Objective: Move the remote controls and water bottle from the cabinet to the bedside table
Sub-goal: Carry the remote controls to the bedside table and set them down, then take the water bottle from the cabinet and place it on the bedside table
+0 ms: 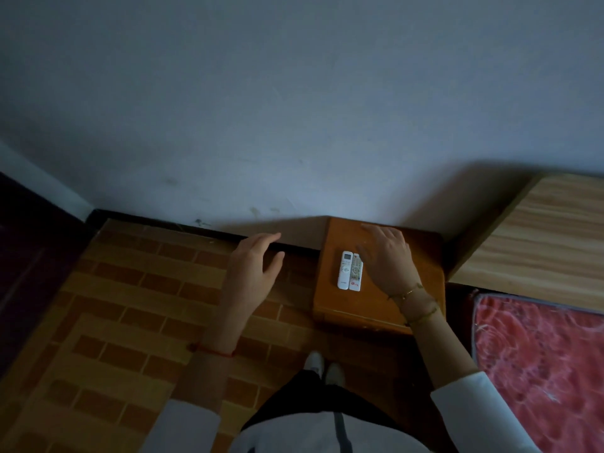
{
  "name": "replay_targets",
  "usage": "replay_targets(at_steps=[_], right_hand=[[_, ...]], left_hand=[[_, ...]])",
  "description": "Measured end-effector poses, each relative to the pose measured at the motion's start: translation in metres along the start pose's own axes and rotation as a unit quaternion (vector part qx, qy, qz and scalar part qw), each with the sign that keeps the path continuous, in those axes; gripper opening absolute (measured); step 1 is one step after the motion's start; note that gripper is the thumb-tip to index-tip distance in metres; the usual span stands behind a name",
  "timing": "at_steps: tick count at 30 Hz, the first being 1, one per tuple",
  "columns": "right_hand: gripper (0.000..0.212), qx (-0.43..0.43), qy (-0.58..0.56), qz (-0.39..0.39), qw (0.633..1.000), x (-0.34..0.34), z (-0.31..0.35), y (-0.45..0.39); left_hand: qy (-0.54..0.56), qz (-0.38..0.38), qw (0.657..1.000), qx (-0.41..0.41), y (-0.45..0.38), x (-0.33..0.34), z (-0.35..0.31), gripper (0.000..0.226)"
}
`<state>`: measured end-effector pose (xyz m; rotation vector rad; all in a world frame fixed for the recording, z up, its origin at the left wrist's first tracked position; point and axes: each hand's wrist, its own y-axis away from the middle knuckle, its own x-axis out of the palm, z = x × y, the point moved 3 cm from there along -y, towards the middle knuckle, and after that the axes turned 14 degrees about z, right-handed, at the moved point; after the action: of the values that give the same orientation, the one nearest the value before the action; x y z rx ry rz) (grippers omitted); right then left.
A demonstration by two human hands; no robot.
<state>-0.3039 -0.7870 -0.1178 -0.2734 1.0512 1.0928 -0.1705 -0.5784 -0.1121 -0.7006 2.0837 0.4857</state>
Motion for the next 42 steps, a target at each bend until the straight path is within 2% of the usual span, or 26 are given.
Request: replay_targets(at_steps=[10, 18, 22, 26, 28, 29, 32, 37, 42], right_hand=[[0.042, -0.165, 0.036, 0.056, 0.984, 0.017, 0.093, -0.002], [0.042, -0.312, 0.065, 0.156, 0.935, 0.076, 0.216, 0.007], [0.038, -0.388, 0.088, 0.208, 0.893, 0.122, 0.289, 0.026], [0.055, -0.439, 0.133, 0.268, 0.848, 0.187, 0.363, 0.040], [0.041, -0.449, 0.126, 0.298, 0.833, 0.218, 0.402, 0.054], [0.040, -0.461, 0.123, 0.306, 0.823, 0.232, 0.423, 0.063], [0.060, -0.508, 0.135, 0.319, 0.789, 0.280, 0.482, 0.087], [0.046, -0.560, 0.121, 0.355, 0.739, 0.345, 0.567, 0.128], [0.048, -0.608, 0.137, 0.370, 0.689, 0.397, 0.627, 0.166]], left_hand=[[0.034, -0.102, 0.986, -0.128, 0.082, -0.059, 0.038, 0.039], [0.053, -0.196, 0.941, -0.272, 0.195, -0.091, 0.097, 0.039], [0.060, -0.239, 0.909, -0.337, 0.259, -0.106, 0.129, 0.040], [0.070, -0.283, 0.864, -0.411, 0.325, -0.124, 0.169, 0.039], [0.065, -0.294, 0.845, -0.443, 0.360, -0.134, 0.189, 0.039], [0.063, -0.302, 0.833, -0.458, 0.378, -0.140, 0.199, 0.039], [0.061, -0.326, 0.794, -0.509, 0.432, -0.159, 0.225, 0.038], [0.024, -0.340, 0.751, -0.566, 0.509, -0.191, 0.253, 0.037], [0.054, -0.365, 0.708, -0.602, 0.567, -0.201, 0.275, 0.039]])
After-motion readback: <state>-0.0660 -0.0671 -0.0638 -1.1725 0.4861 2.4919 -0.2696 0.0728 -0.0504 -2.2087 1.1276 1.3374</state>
